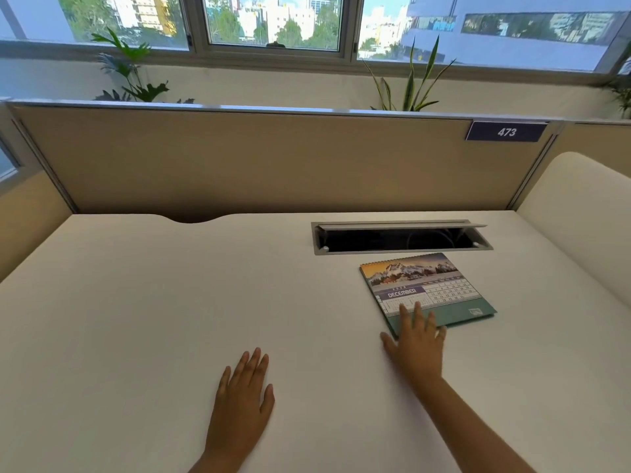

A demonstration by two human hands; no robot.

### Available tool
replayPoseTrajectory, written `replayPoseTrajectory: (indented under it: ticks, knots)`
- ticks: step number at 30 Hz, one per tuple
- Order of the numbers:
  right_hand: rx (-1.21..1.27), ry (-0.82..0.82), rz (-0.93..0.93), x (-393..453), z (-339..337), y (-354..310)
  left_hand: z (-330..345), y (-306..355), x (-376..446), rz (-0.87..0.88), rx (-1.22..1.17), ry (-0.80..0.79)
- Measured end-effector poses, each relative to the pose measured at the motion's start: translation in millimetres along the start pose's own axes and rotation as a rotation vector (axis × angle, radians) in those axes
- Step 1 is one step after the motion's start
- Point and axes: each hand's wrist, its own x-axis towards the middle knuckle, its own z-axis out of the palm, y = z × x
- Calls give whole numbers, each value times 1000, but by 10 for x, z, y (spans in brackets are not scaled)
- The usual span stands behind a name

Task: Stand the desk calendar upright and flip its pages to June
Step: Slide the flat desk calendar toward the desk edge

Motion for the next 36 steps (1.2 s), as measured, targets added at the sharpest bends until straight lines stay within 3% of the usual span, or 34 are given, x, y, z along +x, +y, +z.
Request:
replayPoseTrajectory:
  ticks: [4, 13, 18, 25, 32, 36]
  knots:
    - [16, -108, 29, 92, 11, 148, 9, 1, 17, -7, 6, -10]
    - [-108, -158, -67, 194, -47, 170, -17, 18, 2, -7, 26, -20]
    - [-60, -16, -83, 243, -135, 292, -19, 10, 9, -7, 19, -31]
    - [-36, -85, -77, 137, -90, 80, -29, 16, -10, -22, 39, -32]
    - [93, -107, -226, -335, 65, -252, -76, 44, -17, -15, -5, -16]
    - [132, -132, -349, -789, 198, -472, 18, -23, 1, 1, -88, 96]
